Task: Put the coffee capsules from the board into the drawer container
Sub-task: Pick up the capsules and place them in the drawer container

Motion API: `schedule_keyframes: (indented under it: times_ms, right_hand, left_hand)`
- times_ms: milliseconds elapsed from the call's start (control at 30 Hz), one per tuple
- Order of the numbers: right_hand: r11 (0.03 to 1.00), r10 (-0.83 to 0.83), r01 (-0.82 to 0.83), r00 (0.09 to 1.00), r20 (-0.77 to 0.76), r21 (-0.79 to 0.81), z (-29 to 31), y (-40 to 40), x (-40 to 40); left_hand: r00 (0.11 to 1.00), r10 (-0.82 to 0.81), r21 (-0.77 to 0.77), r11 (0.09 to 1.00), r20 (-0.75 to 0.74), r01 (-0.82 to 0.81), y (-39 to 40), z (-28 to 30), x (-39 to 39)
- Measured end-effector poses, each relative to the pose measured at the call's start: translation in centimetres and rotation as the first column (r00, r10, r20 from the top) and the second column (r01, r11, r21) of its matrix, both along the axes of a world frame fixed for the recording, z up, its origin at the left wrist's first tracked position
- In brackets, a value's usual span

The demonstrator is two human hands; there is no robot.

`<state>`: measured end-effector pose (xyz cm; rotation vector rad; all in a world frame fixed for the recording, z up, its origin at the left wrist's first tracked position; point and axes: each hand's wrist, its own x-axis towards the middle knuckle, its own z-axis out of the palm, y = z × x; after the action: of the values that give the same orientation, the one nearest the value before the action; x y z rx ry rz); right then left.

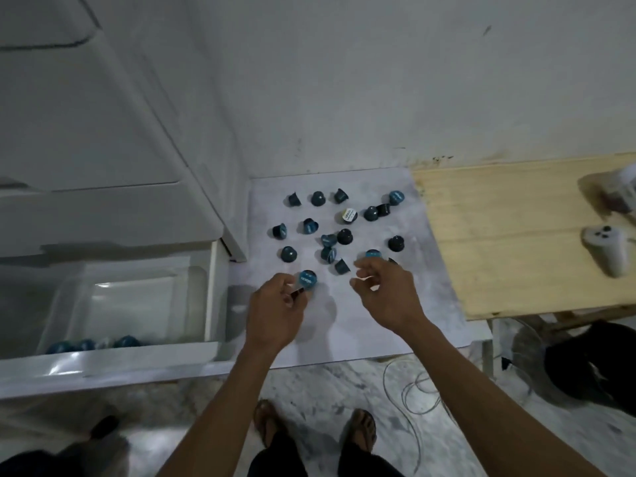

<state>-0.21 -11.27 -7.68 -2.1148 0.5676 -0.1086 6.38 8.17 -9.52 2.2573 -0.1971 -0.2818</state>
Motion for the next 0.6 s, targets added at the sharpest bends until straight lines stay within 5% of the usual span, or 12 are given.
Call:
schedule_keyframes:
  times_ms: [233, 600]
  right_hand:
    - [0.967, 0.246, -0.251, 0.964, -0.097, -0.048, -6.4, 1.7, 4.0]
    - [0.865, 0.442, -0.424, 0.897, 0.009, -0.267, -12.7, 3.0, 6.7]
  left_hand:
    - [0.990, 0.128, 0.193, 0.974, -0.054, -0.115, -1.7, -7.1, 1.1]
    - [0.995, 0.094, 0.129, 0.987, 0.046, -0.099, -1.8, -10.7, 2.0]
